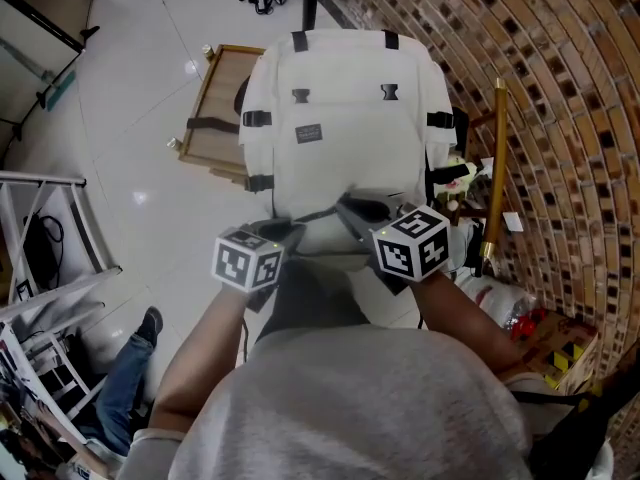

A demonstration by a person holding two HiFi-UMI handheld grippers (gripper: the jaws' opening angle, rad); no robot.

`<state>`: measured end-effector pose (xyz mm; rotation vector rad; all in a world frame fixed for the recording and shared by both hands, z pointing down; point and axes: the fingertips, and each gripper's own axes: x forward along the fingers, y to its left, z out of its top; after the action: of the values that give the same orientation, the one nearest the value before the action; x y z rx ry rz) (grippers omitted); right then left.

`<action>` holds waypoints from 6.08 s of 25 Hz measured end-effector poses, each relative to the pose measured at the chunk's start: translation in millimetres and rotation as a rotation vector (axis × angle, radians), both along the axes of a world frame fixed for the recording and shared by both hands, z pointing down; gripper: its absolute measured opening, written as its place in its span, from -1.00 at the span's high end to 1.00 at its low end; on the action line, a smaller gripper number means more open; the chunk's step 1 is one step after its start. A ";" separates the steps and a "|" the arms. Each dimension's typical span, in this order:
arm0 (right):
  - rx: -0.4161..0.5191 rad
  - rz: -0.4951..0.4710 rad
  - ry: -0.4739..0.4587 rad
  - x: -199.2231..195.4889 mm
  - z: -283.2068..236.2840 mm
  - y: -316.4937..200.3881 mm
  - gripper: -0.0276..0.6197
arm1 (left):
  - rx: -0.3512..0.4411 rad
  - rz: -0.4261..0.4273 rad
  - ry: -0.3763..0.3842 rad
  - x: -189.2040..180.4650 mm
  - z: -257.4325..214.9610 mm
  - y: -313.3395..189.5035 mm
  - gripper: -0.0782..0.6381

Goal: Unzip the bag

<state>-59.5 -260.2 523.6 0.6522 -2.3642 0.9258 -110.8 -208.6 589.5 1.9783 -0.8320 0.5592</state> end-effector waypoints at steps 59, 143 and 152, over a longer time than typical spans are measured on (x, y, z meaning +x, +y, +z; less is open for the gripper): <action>0.061 0.307 0.003 113.7 -23.0 -40.0 0.84 | -0.023 -0.116 -0.109 -8.2 15.2 -5.8 0.65; 0.016 -0.103 -0.179 26.2 -97.1 447.0 0.91 | 0.323 -0.040 0.163 35.7 -167.7 381.4 0.78; 0.127 -0.122 -0.224 55.3 -135.2 528.5 0.91 | 0.405 -0.059 0.141 76.1 -200.6 478.2 0.78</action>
<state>-4.2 268.3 388.4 0.4656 -2.6460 0.8391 -34.7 269.6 388.9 2.3183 -0.9682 0.2218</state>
